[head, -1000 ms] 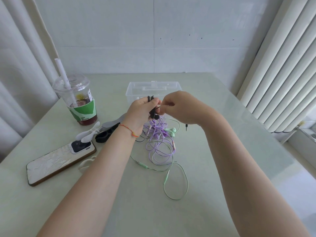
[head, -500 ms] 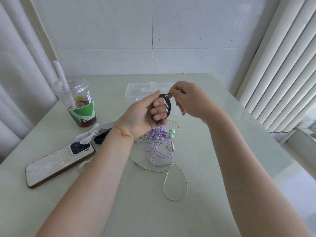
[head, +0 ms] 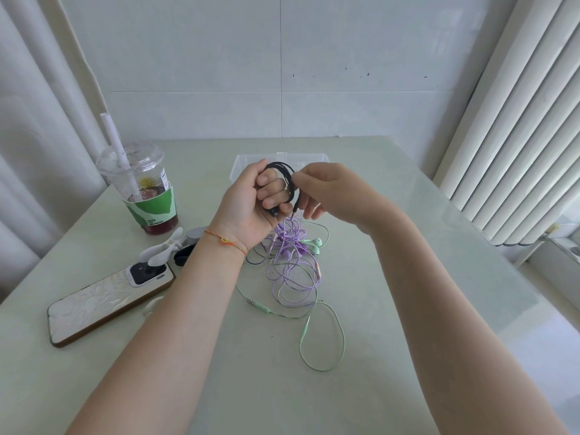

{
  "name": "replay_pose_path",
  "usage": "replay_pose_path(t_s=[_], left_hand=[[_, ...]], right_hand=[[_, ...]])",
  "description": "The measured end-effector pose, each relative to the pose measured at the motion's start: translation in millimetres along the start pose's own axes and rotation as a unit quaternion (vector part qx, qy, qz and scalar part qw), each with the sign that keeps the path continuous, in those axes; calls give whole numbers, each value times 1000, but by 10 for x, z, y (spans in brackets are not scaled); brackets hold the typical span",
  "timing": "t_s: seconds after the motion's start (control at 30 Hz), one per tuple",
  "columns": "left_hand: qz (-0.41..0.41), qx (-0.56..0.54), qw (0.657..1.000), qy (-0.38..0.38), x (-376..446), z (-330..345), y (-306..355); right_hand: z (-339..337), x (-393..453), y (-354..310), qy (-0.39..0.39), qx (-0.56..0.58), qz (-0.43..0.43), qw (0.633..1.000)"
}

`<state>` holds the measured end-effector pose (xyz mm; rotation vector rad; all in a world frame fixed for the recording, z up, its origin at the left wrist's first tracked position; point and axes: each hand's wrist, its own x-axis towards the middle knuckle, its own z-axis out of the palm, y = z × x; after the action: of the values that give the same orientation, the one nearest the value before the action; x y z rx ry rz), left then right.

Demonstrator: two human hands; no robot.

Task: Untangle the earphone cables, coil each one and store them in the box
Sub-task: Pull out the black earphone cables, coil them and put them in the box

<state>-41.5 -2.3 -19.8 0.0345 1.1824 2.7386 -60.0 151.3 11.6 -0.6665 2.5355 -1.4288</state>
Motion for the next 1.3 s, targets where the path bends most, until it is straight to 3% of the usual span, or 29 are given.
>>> replay_pose_path(t_s=[0.43, 0.8, 1.03, 1.3], left_hand=[[31, 150, 983, 98, 23, -11, -58], [73, 219, 971, 61, 50, -23, -65], [81, 205, 973, 64, 84, -72, -76], [62, 75, 995, 33, 85, -62, -68]], right_hand=[[40, 14, 71, 45, 18, 0, 999], [-9, 46, 129, 19, 42, 30, 998], [40, 41, 96, 7, 149, 2, 989], [54, 31, 97, -9, 275, -6, 961]])
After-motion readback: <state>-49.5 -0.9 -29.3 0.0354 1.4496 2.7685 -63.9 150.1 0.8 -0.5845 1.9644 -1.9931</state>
